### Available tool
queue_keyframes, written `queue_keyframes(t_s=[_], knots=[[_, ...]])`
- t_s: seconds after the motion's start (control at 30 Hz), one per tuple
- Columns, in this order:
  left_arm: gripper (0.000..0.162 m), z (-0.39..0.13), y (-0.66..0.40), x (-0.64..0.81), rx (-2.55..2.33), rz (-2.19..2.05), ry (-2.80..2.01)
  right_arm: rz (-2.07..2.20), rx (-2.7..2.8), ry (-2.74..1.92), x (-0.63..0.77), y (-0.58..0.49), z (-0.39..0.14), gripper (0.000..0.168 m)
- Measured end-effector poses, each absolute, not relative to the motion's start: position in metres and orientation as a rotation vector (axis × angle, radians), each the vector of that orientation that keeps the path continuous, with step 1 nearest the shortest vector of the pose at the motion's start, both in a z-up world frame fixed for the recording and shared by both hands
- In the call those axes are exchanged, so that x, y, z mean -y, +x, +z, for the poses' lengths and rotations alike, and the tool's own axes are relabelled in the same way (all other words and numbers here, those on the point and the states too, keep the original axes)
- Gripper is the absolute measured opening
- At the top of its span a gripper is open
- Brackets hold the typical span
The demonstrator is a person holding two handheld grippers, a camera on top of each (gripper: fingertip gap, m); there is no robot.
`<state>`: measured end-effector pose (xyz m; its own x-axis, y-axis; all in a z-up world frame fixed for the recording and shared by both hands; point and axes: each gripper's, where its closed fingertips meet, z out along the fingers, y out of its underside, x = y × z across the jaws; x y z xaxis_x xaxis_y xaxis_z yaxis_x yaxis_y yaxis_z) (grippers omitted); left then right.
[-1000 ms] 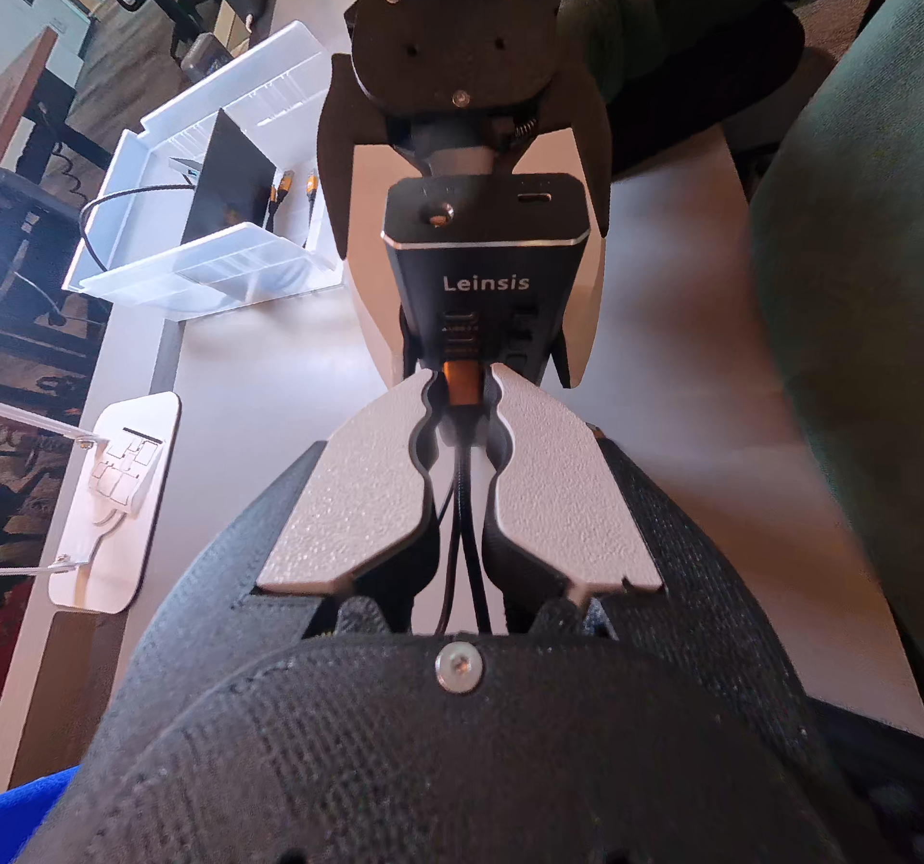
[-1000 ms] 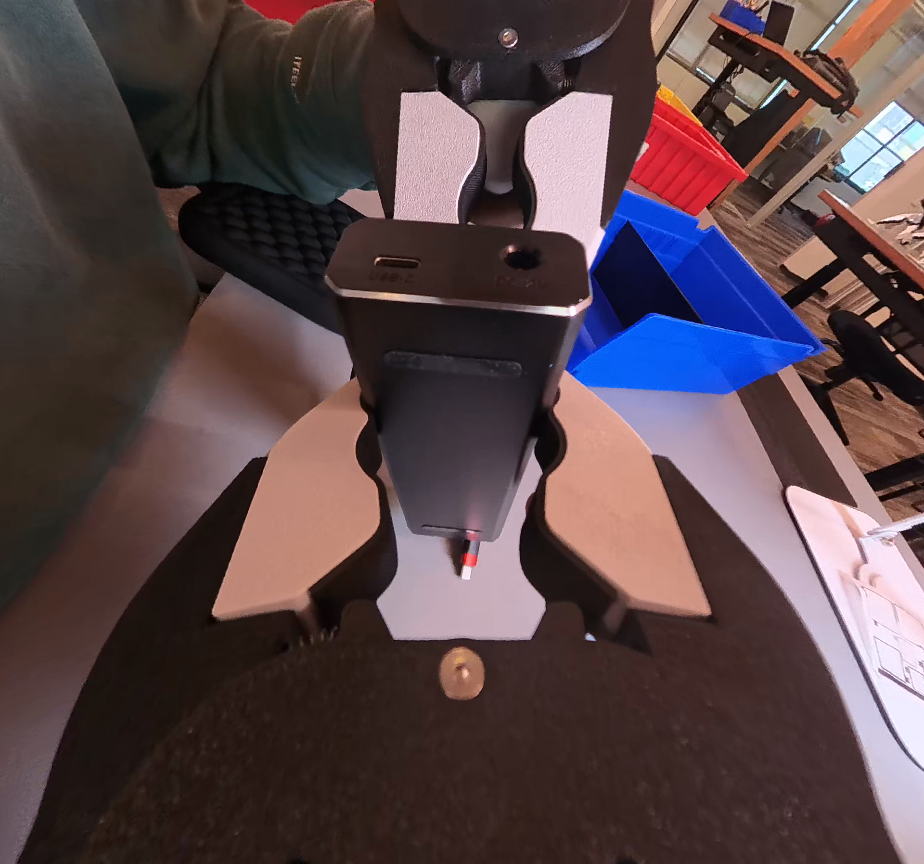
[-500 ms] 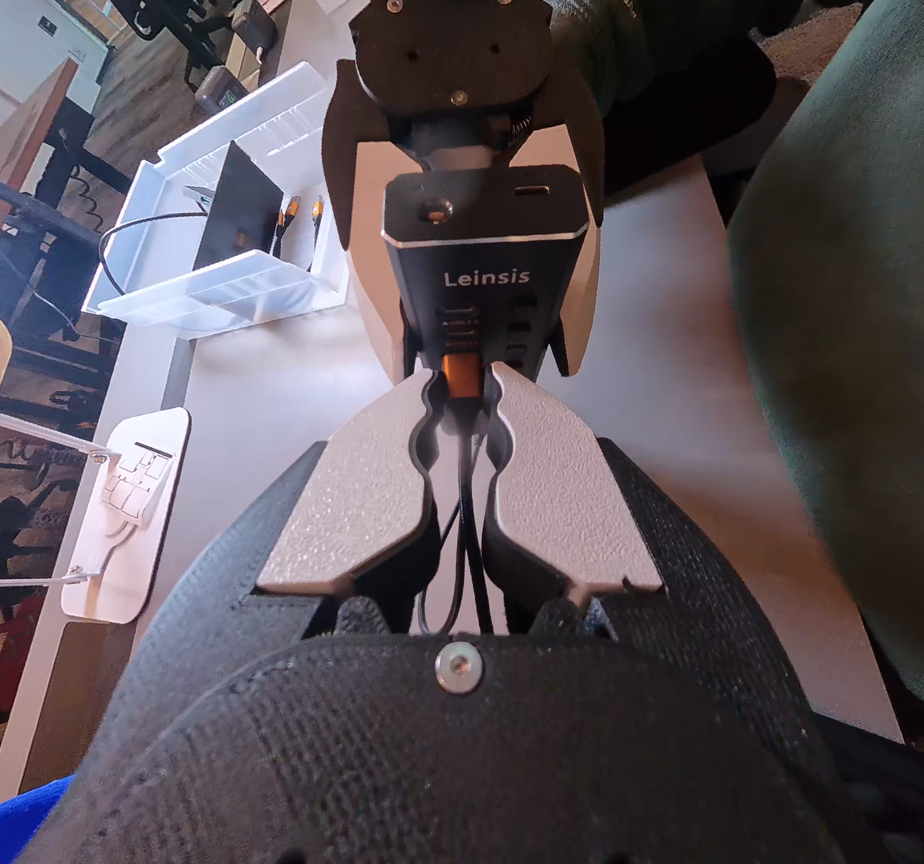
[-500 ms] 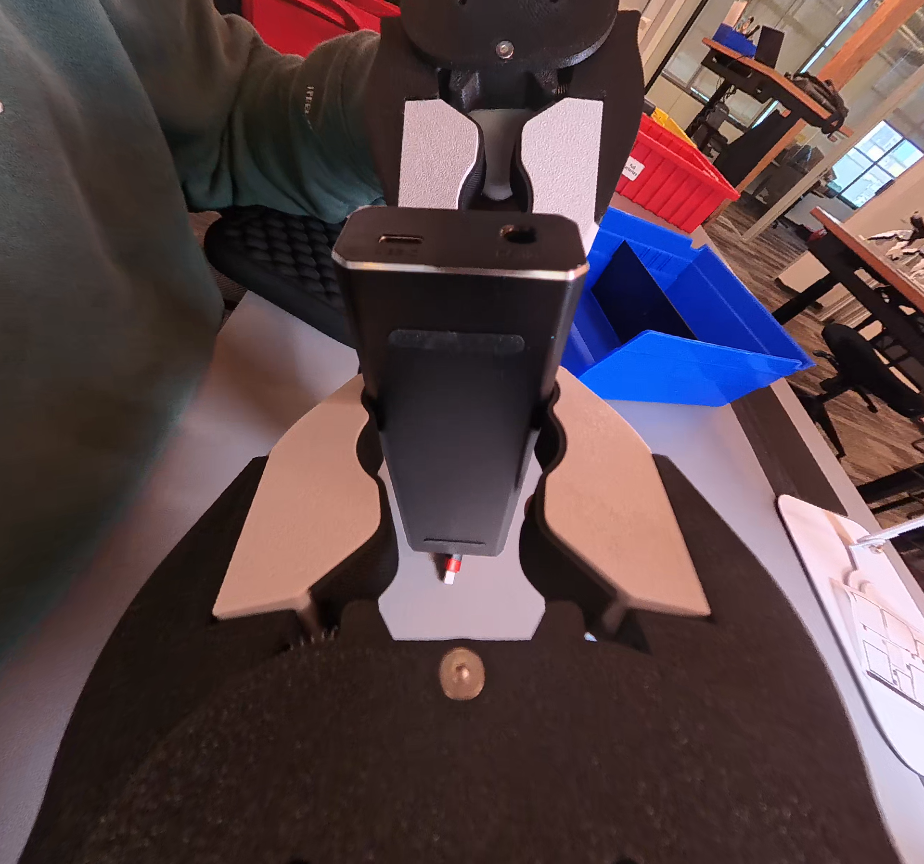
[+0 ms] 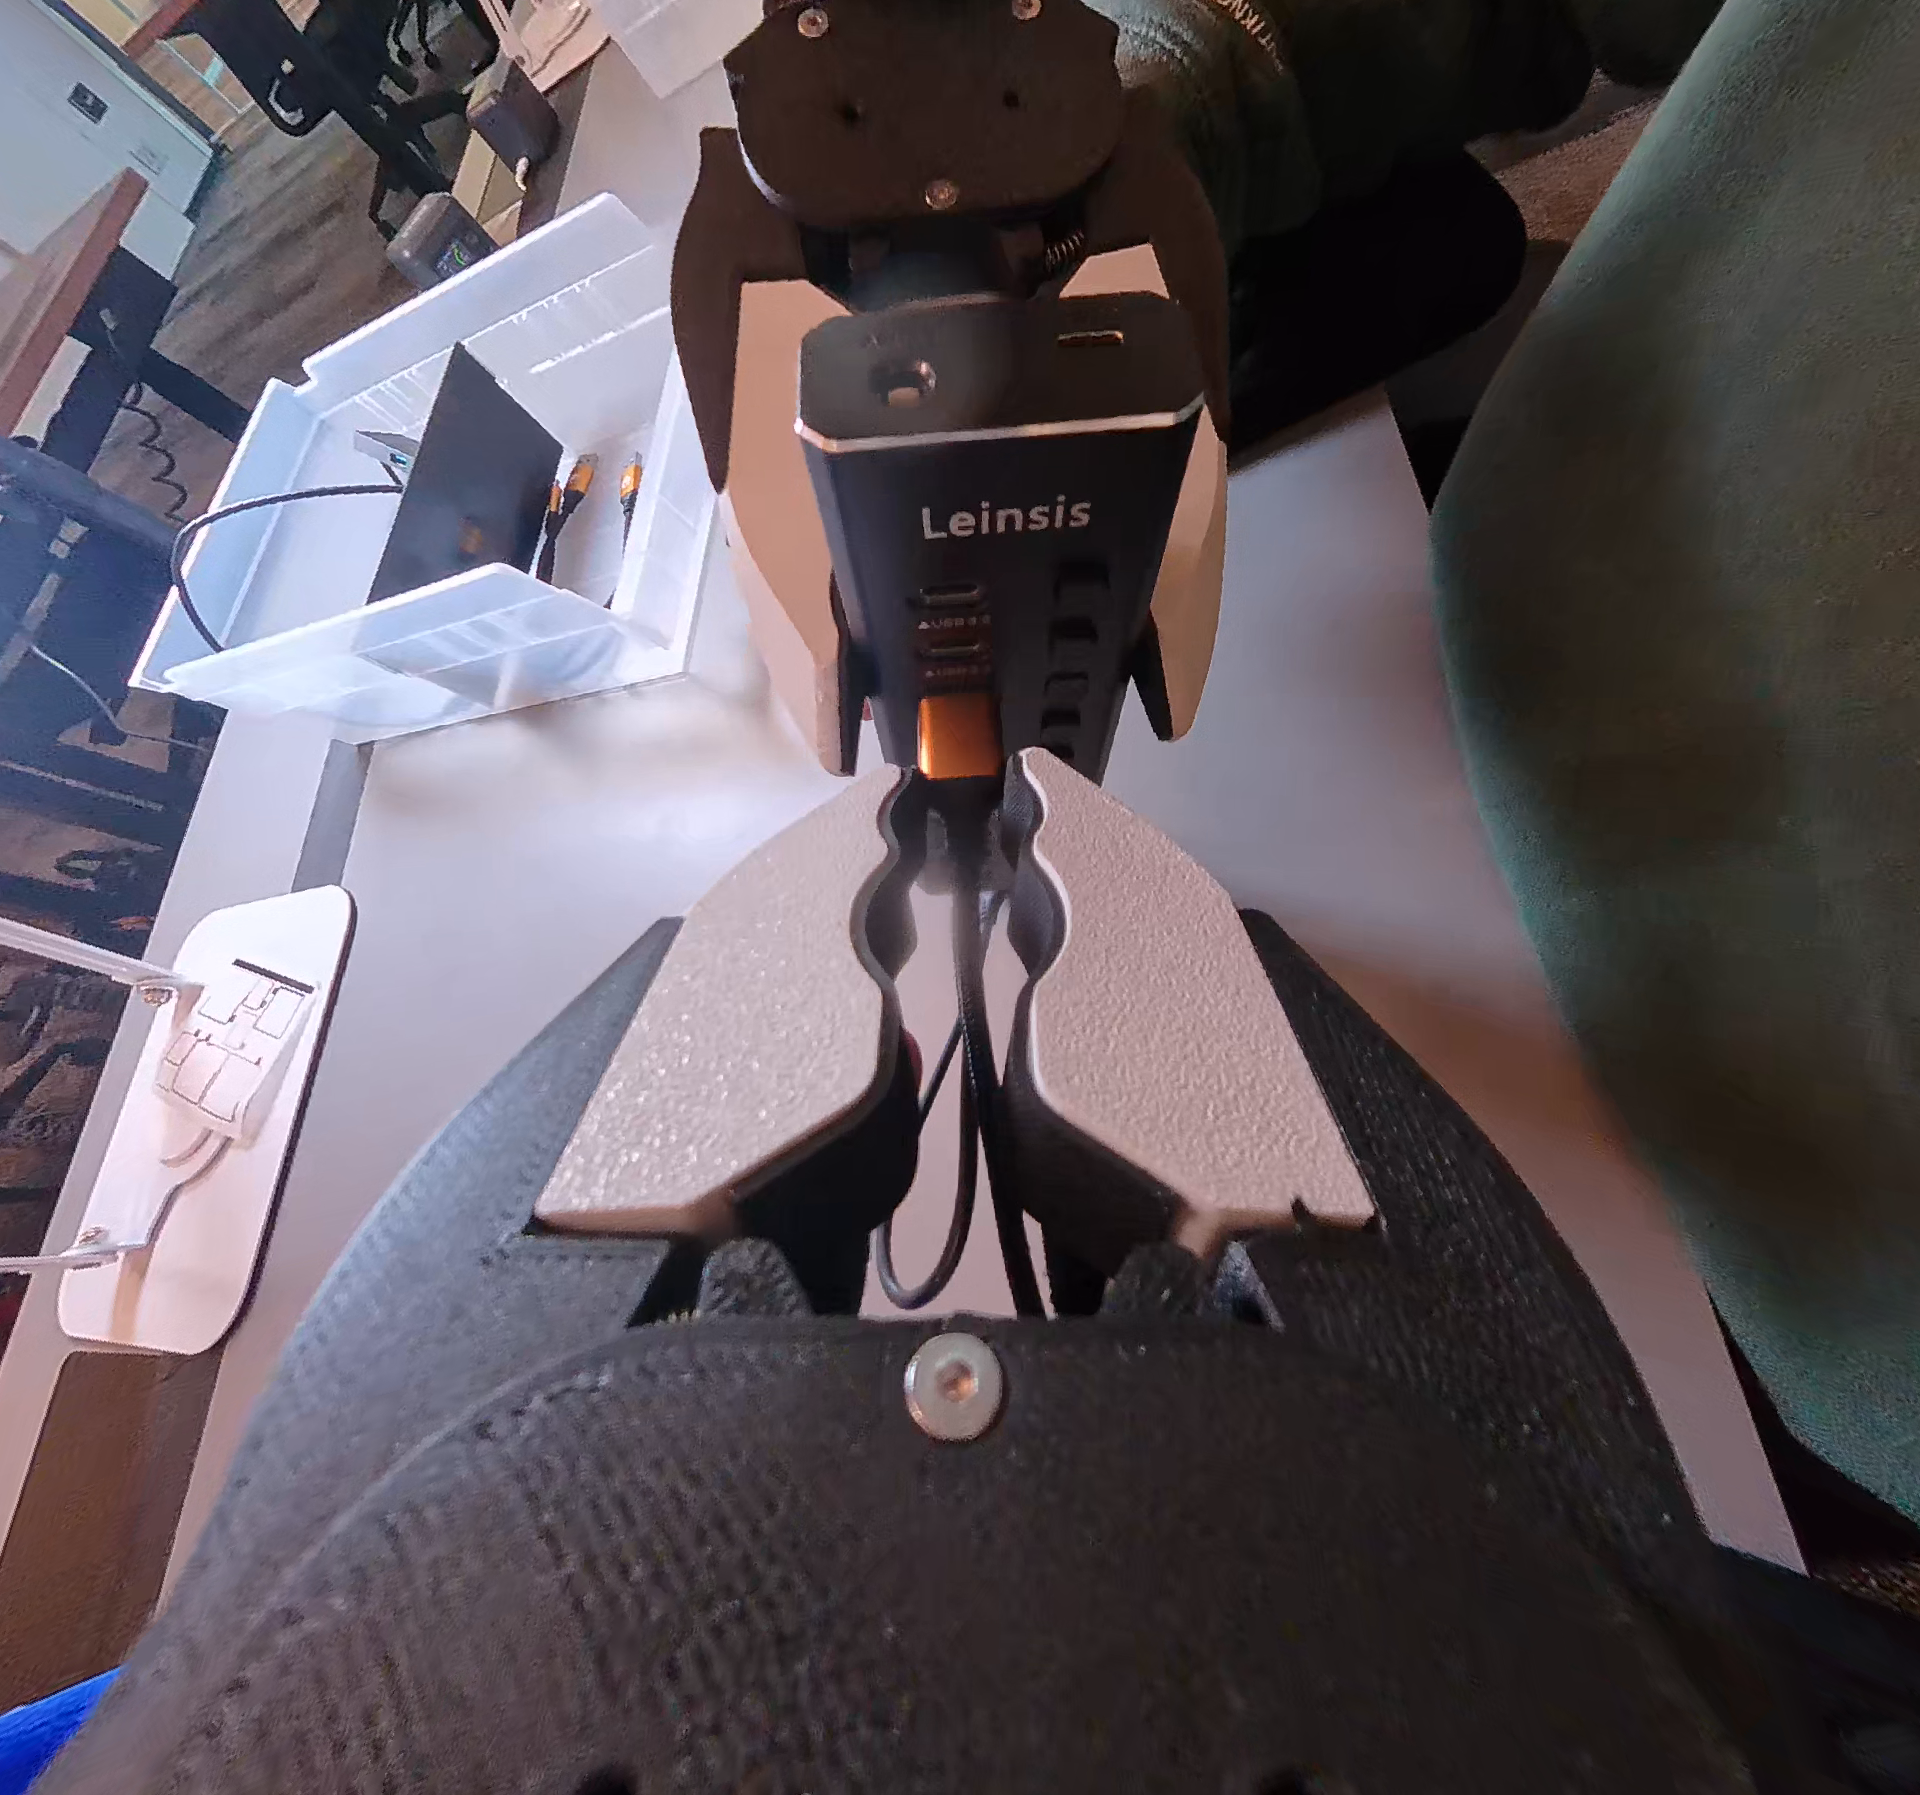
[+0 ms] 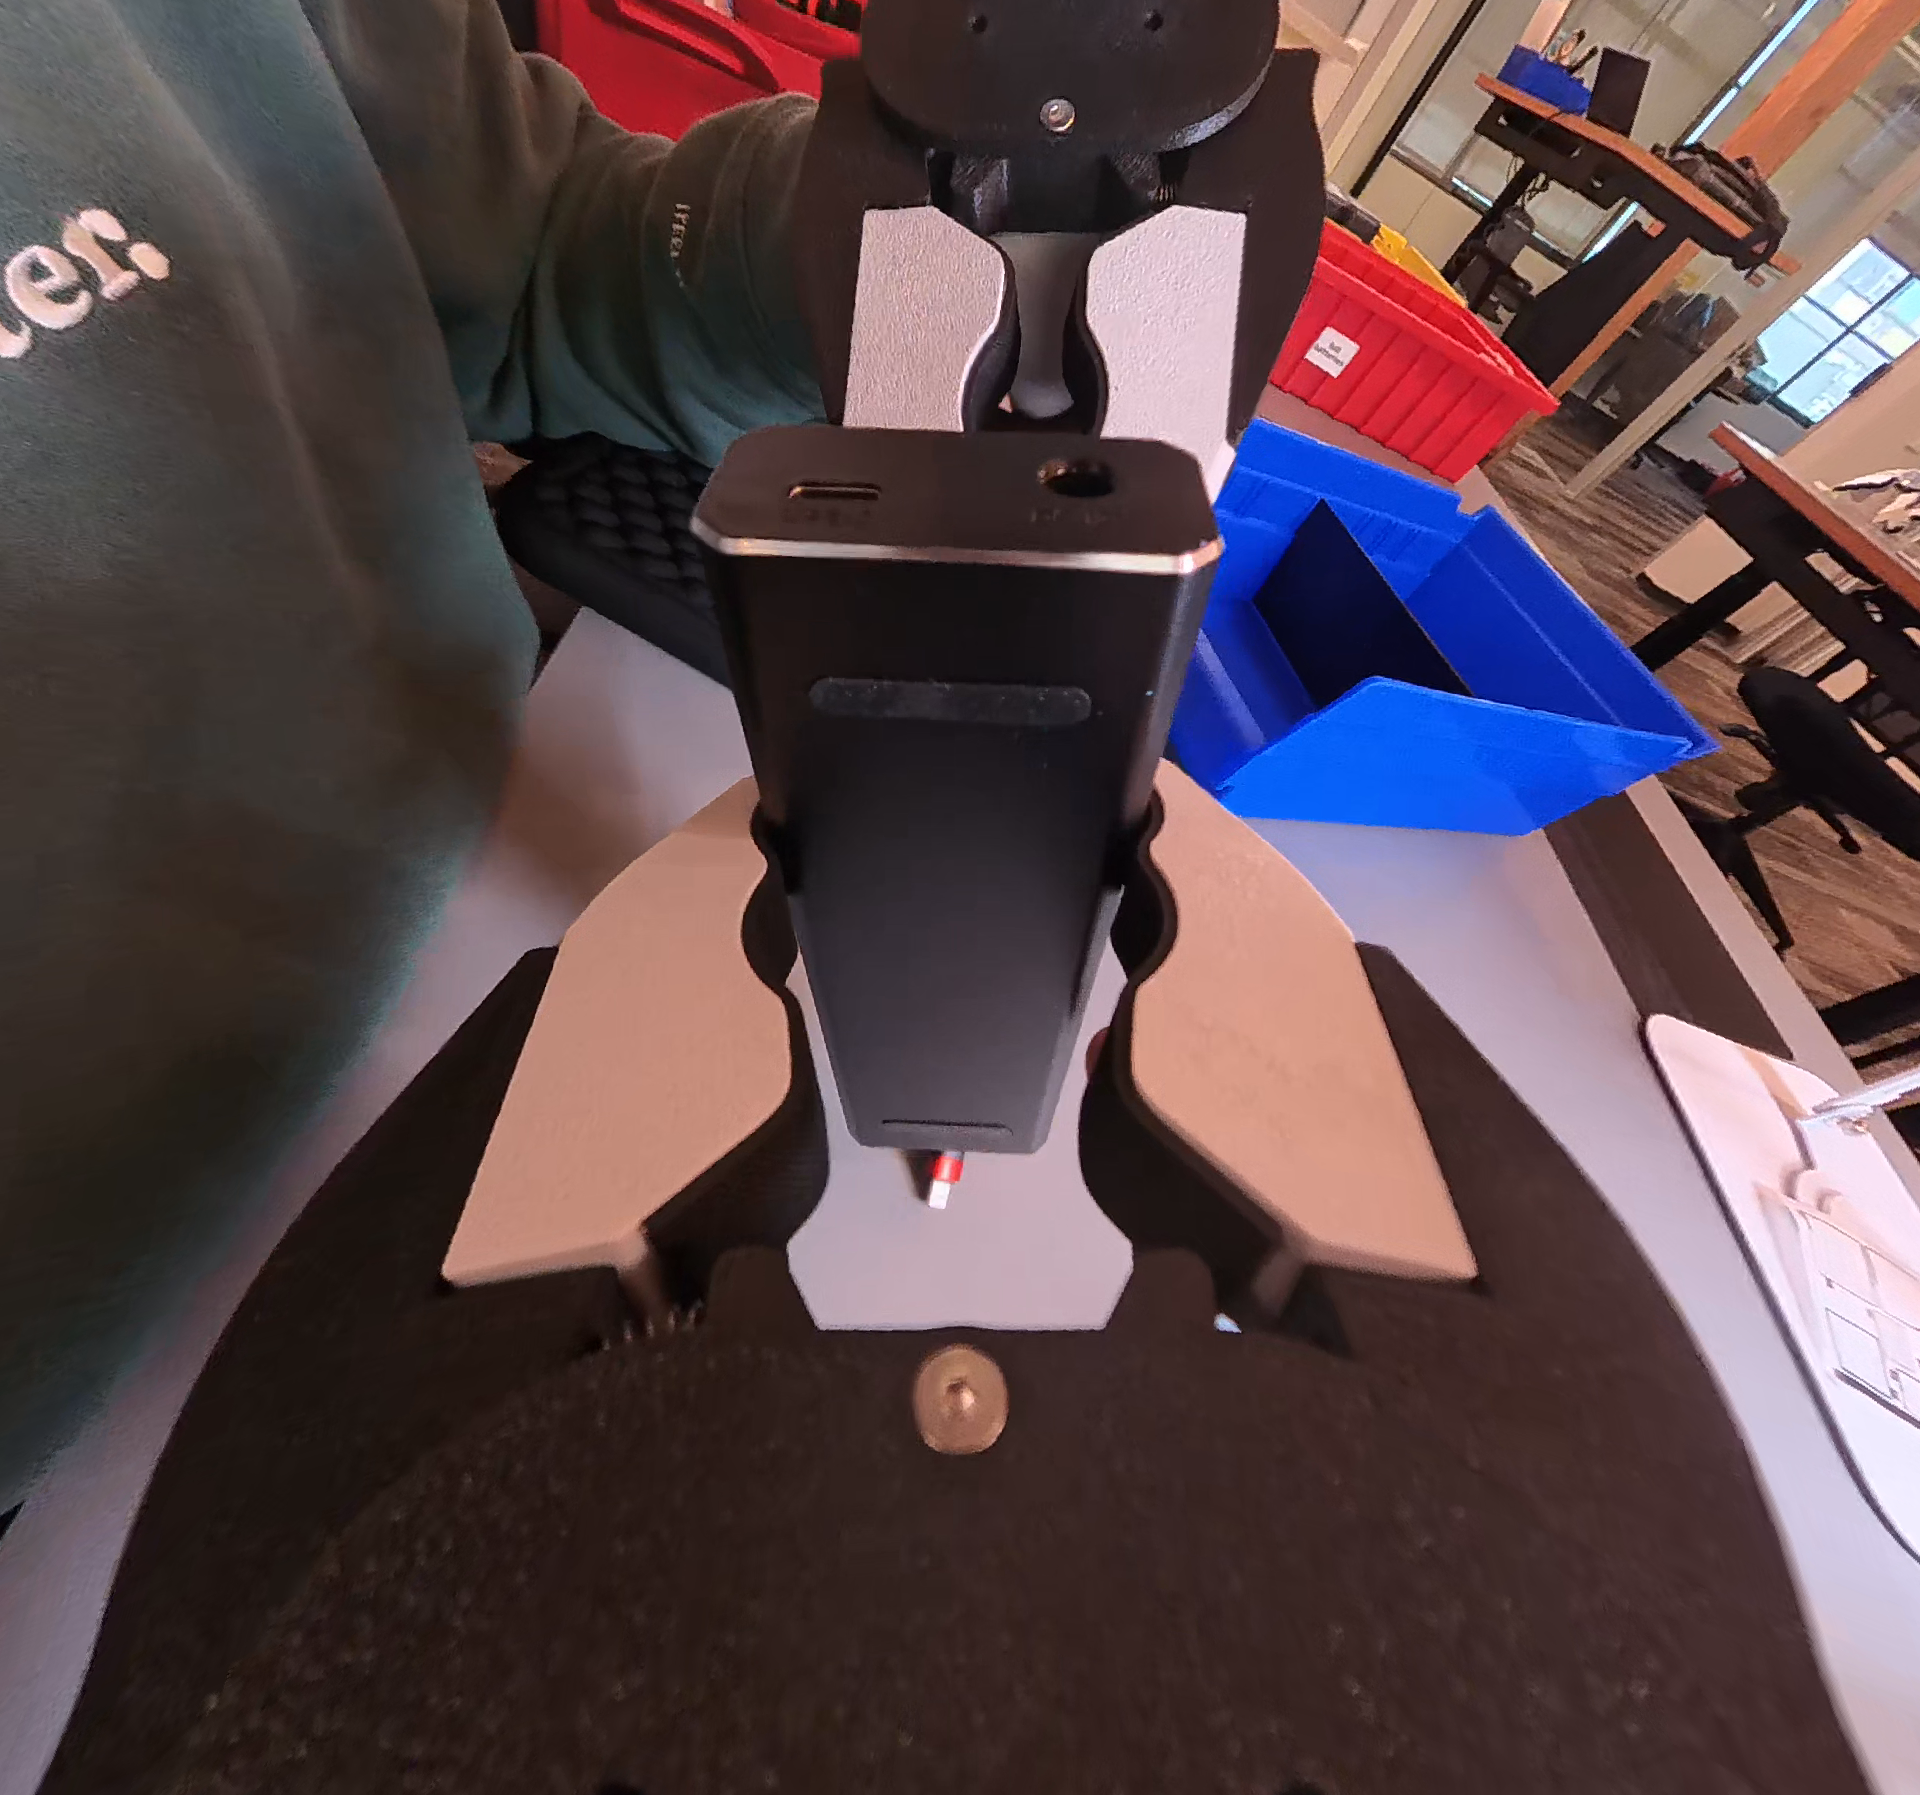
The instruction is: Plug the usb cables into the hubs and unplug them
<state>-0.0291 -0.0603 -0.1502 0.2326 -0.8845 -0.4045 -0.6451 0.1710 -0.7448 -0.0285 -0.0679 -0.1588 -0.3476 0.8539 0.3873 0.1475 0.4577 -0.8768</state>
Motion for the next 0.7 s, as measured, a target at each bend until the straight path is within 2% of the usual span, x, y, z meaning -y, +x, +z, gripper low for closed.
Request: queue_keyframes(t_s=[0.1,0.17,0.33,0.6,0.63,0.7], knots=[[0.014,-0.152,-0.031,0.063,-1.483,-0.343,-1.551,0.955,1.796,-0.859,0.07,-0.027,-0.16,0.061],[0.004,-0.153,-0.045,0.06,-1.453,-0.327,-1.579,0.959,1.762,-0.889,0.061,-0.02,-0.157,0.061],[0.004,-0.166,-0.083,0.054,-1.403,-0.31,-1.677,0.938,1.76,-0.992,0.047,0.002,-0.164,0.061],[0.005,-0.179,-0.116,0.01,-1.202,-0.322,-1.746,0.895,1.423,-1.009,-0.014,0.046,-0.095,0.061],[0.007,-0.183,-0.114,0.007,-1.206,-0.313,-1.758,0.9,1.403,-0.996,-0.016,0.048,-0.089,0.061],[0.029,-0.175,-0.109,0.0,-1.177,-0.295,-1.739,0.904,1.4,-0.98,-0.016,0.047,-0.083,0.061]])
